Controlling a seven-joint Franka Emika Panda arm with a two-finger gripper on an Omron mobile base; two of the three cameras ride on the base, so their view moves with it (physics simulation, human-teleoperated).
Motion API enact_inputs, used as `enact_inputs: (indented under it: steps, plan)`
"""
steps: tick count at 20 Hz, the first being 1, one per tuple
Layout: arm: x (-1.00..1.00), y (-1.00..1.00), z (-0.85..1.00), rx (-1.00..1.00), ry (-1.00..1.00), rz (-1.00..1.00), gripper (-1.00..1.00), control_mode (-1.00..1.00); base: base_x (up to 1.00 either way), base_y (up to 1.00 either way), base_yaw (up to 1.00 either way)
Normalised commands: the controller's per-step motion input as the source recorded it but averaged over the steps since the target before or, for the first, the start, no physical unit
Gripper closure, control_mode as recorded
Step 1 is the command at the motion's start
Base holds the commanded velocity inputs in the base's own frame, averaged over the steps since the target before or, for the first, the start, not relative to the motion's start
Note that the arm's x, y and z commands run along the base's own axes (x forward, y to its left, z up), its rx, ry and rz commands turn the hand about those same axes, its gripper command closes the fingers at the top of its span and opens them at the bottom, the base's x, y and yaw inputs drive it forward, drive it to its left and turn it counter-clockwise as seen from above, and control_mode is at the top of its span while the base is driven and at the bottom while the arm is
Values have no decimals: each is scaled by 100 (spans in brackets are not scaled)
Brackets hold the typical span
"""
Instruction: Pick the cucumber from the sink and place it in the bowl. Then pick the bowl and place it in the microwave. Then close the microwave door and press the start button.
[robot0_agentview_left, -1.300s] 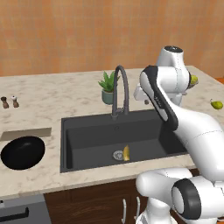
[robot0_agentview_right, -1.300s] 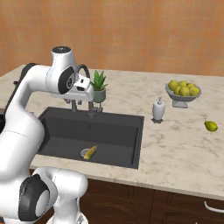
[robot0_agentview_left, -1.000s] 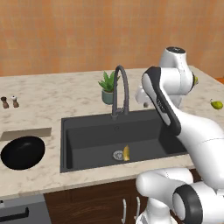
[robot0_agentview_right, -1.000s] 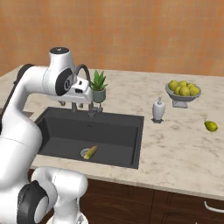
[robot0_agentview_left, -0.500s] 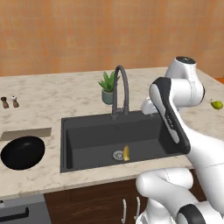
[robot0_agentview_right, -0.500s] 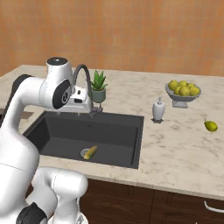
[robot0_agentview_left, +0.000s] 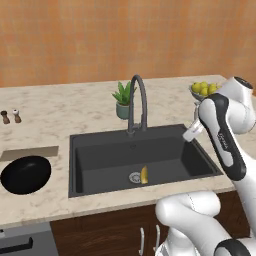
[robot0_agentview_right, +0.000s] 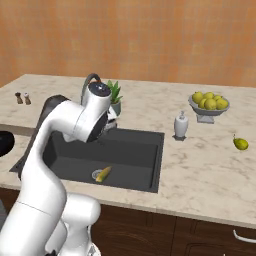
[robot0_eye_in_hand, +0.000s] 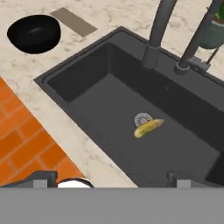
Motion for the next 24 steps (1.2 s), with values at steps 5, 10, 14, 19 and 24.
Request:
enact_inputs:
  steps: [5,10,14,19,24]
  plan:
    - [26,-2,-31,2,-18,53,-100,-100,0,0,0]
    - [15,0,-24,-2,-10,48,-100,-100,0,0,0]
    - [28,0,-22,-1,-1,30,-100,-100,0,0,0]
    - [55,0,-23,0,0,7,-100,-100,0,0,0]
    - [43,0,-34,0,-3,2,-100,-100,0,0,0]
